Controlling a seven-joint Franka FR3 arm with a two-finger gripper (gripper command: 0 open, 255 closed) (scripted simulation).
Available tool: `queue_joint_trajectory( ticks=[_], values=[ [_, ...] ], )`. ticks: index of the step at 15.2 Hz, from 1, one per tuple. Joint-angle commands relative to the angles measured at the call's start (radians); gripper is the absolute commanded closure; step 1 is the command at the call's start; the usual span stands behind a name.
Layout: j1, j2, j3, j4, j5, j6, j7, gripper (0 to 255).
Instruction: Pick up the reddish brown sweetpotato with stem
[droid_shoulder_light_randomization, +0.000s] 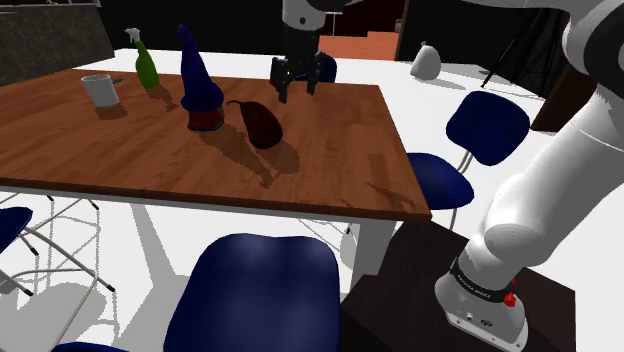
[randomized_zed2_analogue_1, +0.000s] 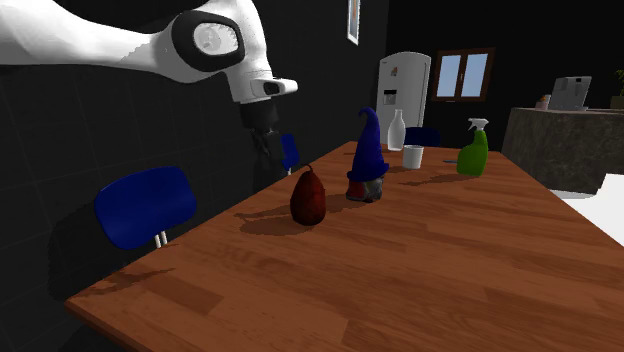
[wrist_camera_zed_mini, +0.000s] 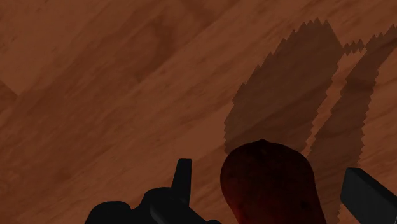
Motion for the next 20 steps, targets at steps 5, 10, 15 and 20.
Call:
queue_joint_trajectory(
  ticks=[5,10,15,20],
  values=[
    [0.034,0.292,0.047,0.358,-0.097,-0.094,0.071,0],
    [0.093,0.511,0.055,0.654,-0.172,-0.189,0.101,0],
    [0.078,0.475,0.054,0.532,-0.162,-0.103,0.108,0],
    [0.073,0.462,0.054,0.491,-0.158,-0.075,0.109,255]
  ],
)
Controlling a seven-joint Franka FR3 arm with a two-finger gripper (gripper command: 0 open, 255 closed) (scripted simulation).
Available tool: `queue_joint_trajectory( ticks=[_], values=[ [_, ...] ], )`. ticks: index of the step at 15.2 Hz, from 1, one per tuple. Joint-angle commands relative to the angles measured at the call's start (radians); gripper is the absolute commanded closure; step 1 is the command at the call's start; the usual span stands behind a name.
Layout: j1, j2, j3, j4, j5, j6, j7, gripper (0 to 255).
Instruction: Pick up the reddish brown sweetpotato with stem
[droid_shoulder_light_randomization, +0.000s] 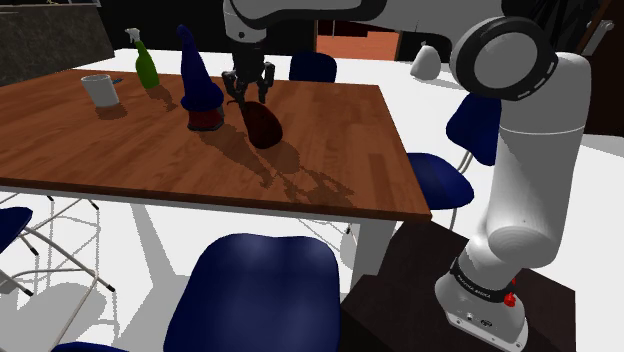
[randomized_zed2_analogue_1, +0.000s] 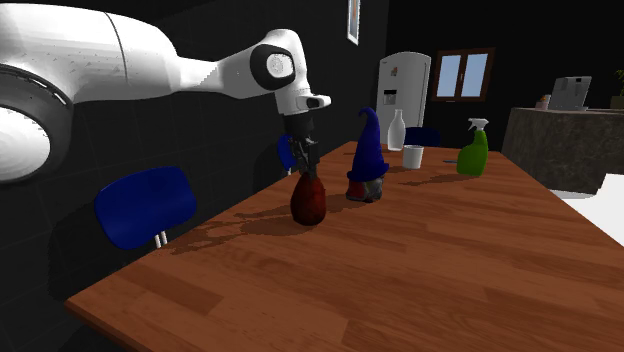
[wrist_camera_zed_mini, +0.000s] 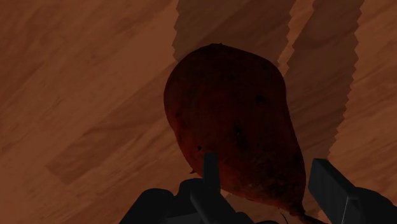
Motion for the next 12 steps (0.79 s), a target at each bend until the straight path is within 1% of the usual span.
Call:
queue_joint_trajectory(
  ticks=[1,7,8,12],
  values=[
    [-0.001,-0.002,0.0,-0.005,0.001,0.002,0.0,255],
    [0.0,-0.003,0.0,-0.008,0.001,0.003,0.001,255],
    [0.001,0.004,0.0,0.002,-0.001,0.0,0.001,255],
    [0.011,0.027,0.001,0.092,-0.007,-0.066,-0.005,255]
  ],
)
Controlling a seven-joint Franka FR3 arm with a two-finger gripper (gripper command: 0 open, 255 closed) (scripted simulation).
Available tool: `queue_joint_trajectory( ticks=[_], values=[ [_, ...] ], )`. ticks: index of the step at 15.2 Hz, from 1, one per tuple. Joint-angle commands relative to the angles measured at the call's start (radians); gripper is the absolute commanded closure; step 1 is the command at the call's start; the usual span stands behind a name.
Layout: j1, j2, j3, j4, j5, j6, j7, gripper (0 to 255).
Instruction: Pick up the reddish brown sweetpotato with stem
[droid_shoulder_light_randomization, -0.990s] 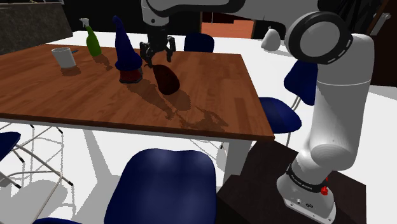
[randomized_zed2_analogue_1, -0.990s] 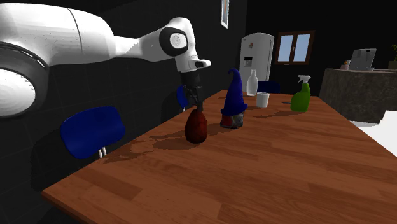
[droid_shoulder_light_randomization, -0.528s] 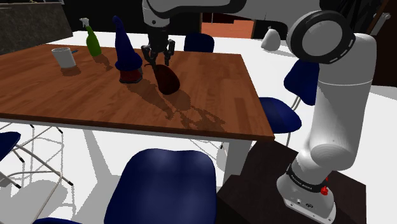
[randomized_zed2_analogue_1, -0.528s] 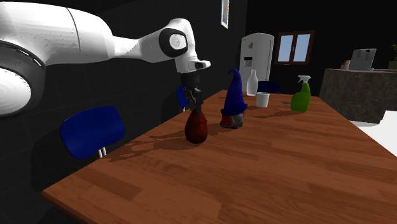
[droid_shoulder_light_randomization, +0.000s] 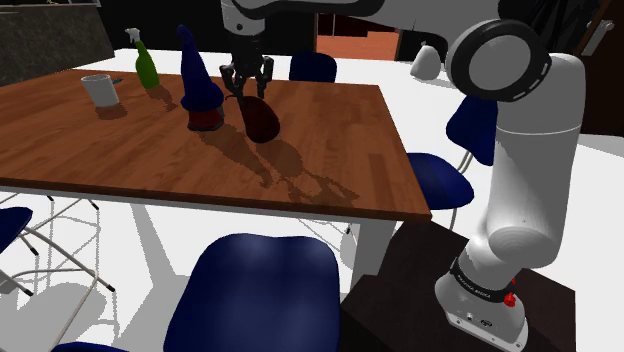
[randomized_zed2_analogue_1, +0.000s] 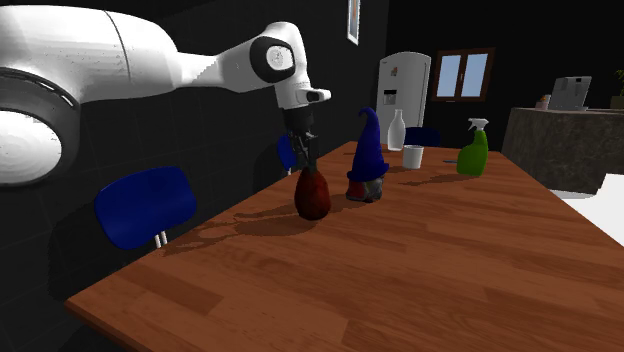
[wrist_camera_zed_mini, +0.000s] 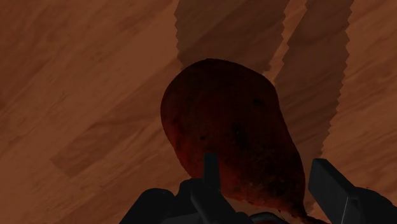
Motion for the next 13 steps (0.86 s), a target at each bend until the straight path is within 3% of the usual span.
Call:
queue_joint_trajectory(
  ticks=[1,11,13],
  values=[
    [0.004,0.011,0.0,0.045,-0.003,-0.033,-0.005,255],
    [0.06,0.142,-0.005,0.393,-0.044,-0.251,-0.024,255],
    [0.062,0.145,-0.006,0.401,-0.045,-0.255,-0.025,255]
  ],
)
